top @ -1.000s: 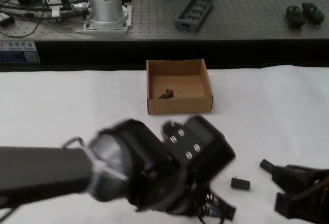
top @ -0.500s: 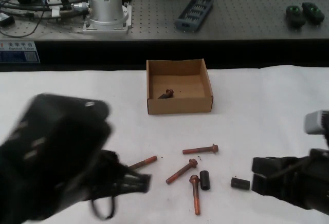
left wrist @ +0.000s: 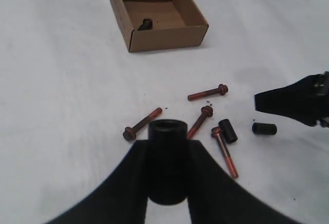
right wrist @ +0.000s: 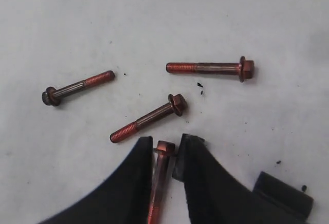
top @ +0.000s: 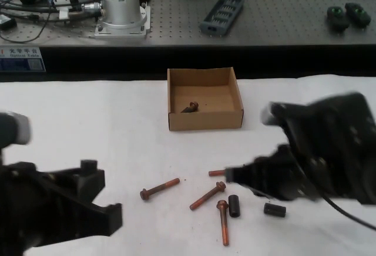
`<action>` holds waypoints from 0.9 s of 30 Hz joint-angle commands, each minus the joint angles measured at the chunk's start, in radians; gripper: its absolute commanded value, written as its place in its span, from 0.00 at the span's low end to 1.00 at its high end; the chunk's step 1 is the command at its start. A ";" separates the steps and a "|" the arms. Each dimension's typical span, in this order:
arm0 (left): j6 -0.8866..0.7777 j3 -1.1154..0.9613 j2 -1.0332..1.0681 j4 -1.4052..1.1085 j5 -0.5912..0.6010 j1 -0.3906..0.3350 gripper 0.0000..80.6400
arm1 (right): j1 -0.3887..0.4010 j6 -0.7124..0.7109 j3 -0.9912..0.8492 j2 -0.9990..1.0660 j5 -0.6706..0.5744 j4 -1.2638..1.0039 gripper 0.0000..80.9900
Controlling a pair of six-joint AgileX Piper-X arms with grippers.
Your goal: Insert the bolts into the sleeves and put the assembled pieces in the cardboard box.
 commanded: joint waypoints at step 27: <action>-0.002 -0.004 -0.025 0.047 0.022 0.003 0.10 | 0.136 0.204 -0.047 0.173 0.054 0.072 0.27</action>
